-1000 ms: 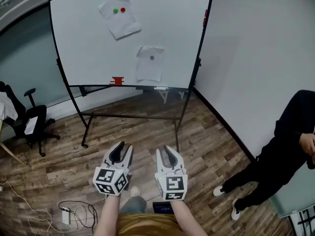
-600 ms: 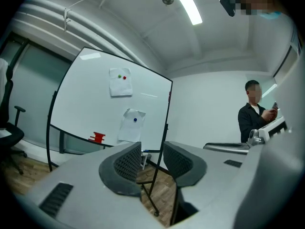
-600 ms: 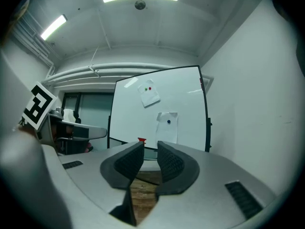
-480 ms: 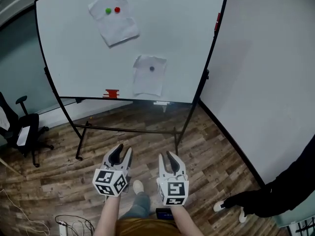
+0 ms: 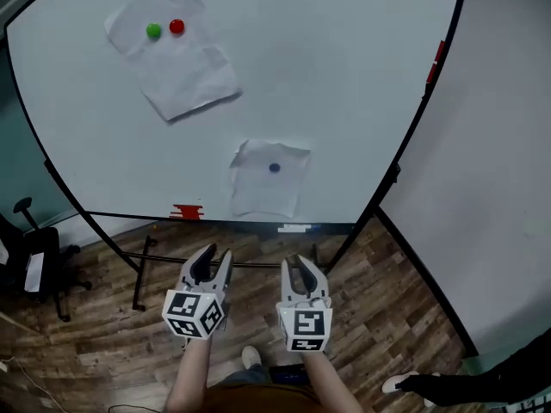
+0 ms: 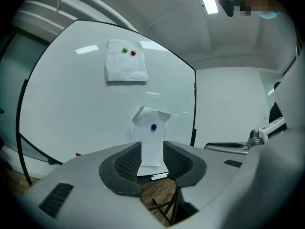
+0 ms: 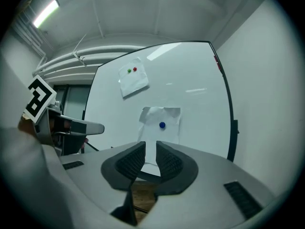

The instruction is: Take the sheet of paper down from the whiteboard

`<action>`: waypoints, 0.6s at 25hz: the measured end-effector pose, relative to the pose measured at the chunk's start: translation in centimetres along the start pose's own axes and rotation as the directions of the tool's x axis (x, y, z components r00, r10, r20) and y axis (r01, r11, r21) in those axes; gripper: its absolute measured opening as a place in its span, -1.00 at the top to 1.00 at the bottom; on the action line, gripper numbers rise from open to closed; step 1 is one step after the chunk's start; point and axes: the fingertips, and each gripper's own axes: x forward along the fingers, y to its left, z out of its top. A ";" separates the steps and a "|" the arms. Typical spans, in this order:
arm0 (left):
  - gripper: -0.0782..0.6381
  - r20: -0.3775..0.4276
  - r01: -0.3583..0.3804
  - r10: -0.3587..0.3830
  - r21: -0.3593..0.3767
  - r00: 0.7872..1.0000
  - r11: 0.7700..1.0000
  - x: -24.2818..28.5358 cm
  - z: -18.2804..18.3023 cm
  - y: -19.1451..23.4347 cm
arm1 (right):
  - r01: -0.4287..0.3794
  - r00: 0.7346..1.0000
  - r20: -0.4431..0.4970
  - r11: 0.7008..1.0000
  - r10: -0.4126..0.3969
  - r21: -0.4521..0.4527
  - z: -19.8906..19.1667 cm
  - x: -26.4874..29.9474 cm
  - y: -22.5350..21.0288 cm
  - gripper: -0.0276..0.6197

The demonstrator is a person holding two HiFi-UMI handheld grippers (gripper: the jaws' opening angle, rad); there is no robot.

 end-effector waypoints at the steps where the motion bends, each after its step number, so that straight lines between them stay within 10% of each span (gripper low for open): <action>1: 0.37 -0.005 0.006 -0.006 -0.001 1.000 1.000 1.2 0.0 0.8 | -0.001 1.000 -0.009 1.000 0.001 -0.001 -0.3 1.5 -0.1 0.66; 15: 0.37 -0.015 0.072 -0.072 -0.022 0.997 0.997 11.9 1.7 5.9 | 0.055 0.997 -0.048 0.998 -0.056 -0.029 0.2 11.6 -2.8 0.58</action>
